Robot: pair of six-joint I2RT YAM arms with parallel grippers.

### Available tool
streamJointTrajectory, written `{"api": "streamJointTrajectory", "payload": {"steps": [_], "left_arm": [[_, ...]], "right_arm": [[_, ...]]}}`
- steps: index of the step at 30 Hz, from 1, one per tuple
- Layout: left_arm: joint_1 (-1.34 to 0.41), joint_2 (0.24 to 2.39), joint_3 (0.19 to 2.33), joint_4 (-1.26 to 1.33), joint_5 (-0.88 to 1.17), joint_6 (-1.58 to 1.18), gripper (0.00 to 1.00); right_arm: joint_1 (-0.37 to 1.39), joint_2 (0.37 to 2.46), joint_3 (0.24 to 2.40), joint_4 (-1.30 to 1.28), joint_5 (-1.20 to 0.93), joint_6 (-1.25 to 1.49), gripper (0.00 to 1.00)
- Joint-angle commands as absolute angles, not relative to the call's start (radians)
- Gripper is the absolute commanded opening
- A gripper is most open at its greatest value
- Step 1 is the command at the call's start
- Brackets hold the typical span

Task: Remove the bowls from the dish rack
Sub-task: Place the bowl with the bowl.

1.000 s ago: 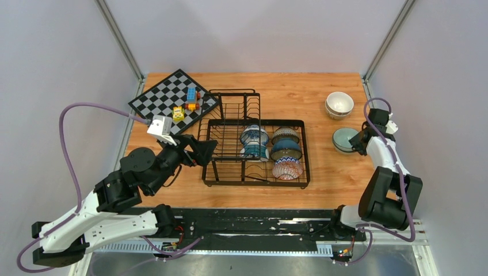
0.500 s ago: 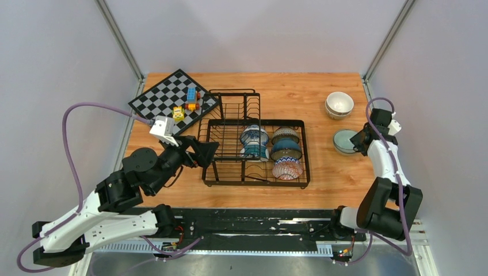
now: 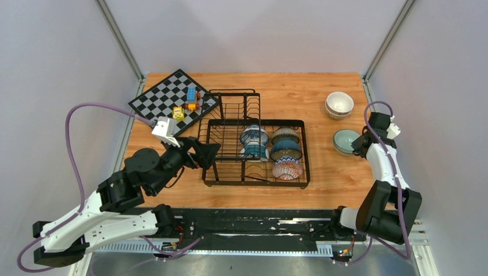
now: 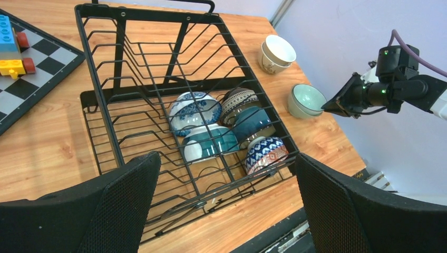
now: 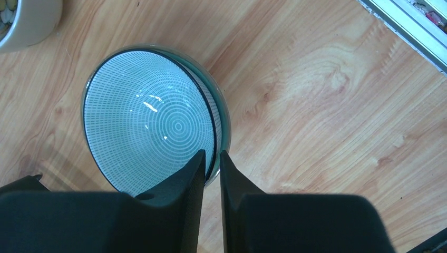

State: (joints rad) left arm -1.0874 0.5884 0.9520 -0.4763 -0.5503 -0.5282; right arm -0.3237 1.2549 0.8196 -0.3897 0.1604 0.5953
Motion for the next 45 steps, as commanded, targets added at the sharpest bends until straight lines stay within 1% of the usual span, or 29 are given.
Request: {"api": "streamJointTrajectory", "payload": {"steps": [1, 6, 9, 11, 13, 15, 18, 21, 24, 30, 38, 45], "left_arm": [[-1.082, 0.575, 0.946, -0.459, -0.554, -0.535, 1.00], [-1.081, 0.577, 0.944, -0.460, -0.555, -0.535, 1.00], [-1.081, 0.577, 0.942, -0.461, -0.555, -0.538, 1.00], [-1.081, 0.577, 0.942, -0.463, -0.554, -0.538, 1.00], [-1.081, 0.575, 0.940, -0.462, -0.555, -0.540, 1.00], [-1.082, 0.573, 0.938, -0.459, -0.553, -0.538, 1.00], [-1.081, 0.570, 0.930, -0.455, -0.547, -0.538, 1.00], [-1.082, 0.558, 0.923, -0.454, -0.542, -0.543, 1.00], [-1.082, 0.545, 0.917, -0.452, -0.537, -0.543, 1.00], [-1.082, 0.527, 0.917, -0.458, -0.534, -0.541, 1.00], [-1.081, 0.526, 0.920, -0.469, -0.536, -0.543, 1.00], [-1.081, 0.531, 0.917, -0.466, -0.541, -0.543, 1.00]], "right_arm": [[-0.339, 1.248, 0.811, -0.405, 0.184, 0.583, 0.17], [-0.338, 1.259, 0.810, -0.398, 0.187, 0.581, 0.11], [-0.339, 1.265, 0.806, -0.396, 0.191, 0.580, 0.11], [-0.339, 1.259, 0.805, -0.396, 0.192, 0.580, 0.15], [-0.338, 1.245, 0.806, -0.398, 0.190, 0.579, 0.23], [-0.339, 1.232, 0.807, -0.401, 0.192, 0.578, 0.29], [-0.338, 1.220, 0.814, -0.425, 0.192, 0.575, 0.33], [-0.338, 1.209, 0.828, -0.454, 0.193, 0.571, 0.33], [-0.338, 1.197, 0.828, -0.470, 0.197, 0.567, 0.31], [-0.339, 1.174, 0.800, -0.473, 0.206, 0.558, 0.21], [-0.338, 1.207, 0.812, -0.462, 0.198, 0.554, 0.18], [-0.339, 1.236, 0.822, -0.451, 0.188, 0.551, 0.13]]}}
